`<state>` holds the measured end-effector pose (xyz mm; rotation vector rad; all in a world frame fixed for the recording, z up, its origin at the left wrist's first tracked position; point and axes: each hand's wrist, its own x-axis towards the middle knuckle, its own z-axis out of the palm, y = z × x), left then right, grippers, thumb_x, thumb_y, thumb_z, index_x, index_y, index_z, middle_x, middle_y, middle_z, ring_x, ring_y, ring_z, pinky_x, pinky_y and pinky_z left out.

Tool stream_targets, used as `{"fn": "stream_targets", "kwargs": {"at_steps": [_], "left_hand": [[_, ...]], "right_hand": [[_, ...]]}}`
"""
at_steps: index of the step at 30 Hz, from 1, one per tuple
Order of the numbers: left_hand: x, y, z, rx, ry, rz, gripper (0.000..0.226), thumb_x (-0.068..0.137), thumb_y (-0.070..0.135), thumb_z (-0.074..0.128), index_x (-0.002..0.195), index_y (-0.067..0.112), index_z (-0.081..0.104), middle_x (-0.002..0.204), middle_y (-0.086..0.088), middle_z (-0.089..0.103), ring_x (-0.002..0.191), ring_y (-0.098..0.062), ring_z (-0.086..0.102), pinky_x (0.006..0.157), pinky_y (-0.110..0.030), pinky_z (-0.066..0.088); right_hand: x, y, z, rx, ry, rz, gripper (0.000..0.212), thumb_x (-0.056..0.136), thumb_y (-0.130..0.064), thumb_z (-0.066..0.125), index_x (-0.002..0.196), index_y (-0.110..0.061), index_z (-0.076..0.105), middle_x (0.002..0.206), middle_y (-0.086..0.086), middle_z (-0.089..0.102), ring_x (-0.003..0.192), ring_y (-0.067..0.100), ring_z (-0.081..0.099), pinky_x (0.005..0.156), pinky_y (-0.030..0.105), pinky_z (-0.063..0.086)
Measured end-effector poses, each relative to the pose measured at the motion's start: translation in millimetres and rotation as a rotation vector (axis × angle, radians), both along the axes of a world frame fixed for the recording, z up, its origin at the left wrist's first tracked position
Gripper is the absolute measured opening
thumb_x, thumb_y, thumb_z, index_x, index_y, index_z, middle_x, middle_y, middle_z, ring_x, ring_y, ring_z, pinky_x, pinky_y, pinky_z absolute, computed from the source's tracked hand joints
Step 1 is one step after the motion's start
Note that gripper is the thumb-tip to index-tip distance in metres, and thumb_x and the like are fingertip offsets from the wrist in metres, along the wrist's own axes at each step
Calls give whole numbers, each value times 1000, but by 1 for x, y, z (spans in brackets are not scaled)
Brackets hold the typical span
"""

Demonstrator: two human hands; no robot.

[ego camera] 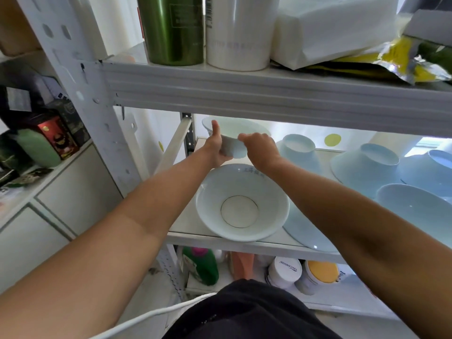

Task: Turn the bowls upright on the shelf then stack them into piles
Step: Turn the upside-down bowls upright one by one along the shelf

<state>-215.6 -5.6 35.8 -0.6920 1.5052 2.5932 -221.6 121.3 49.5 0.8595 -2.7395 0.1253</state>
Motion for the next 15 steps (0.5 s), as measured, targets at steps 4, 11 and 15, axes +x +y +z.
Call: {"fn": "stream_targets", "kwargs": {"at_steps": [4, 11, 15], "left_hand": [[-2, -8, -14, -3, -49, 73, 51, 96, 53, 35, 124, 11, 46, 106, -9, 59, 95, -24, 58, 85, -40, 47], [-1, -10, -19, -81, -92, 59, 30, 102, 35, 33, 115, 10, 43, 87, -10, 53, 86, -24, 55, 96, -46, 49], [-6, -12, -17, -347, -99, 41, 34, 102, 20, 33, 128, -2, 41, 106, -14, 50, 84, -23, 53, 91, -41, 49]], "right_hand": [[6, -1, -7, 104, -2, 14, 40, 81, 14, 40, 114, -5, 53, 106, 18, 65, 102, 40, 61, 82, 41, 47], [3, -3, -26, 95, -107, 18, 35, 85, 9, 45, 115, -6, 54, 111, 16, 64, 103, 37, 61, 81, 39, 48], [-5, -3, -32, 15, -259, -26, 42, 89, 5, 45, 127, -10, 55, 118, 16, 62, 109, 36, 58, 88, 40, 47]]}}
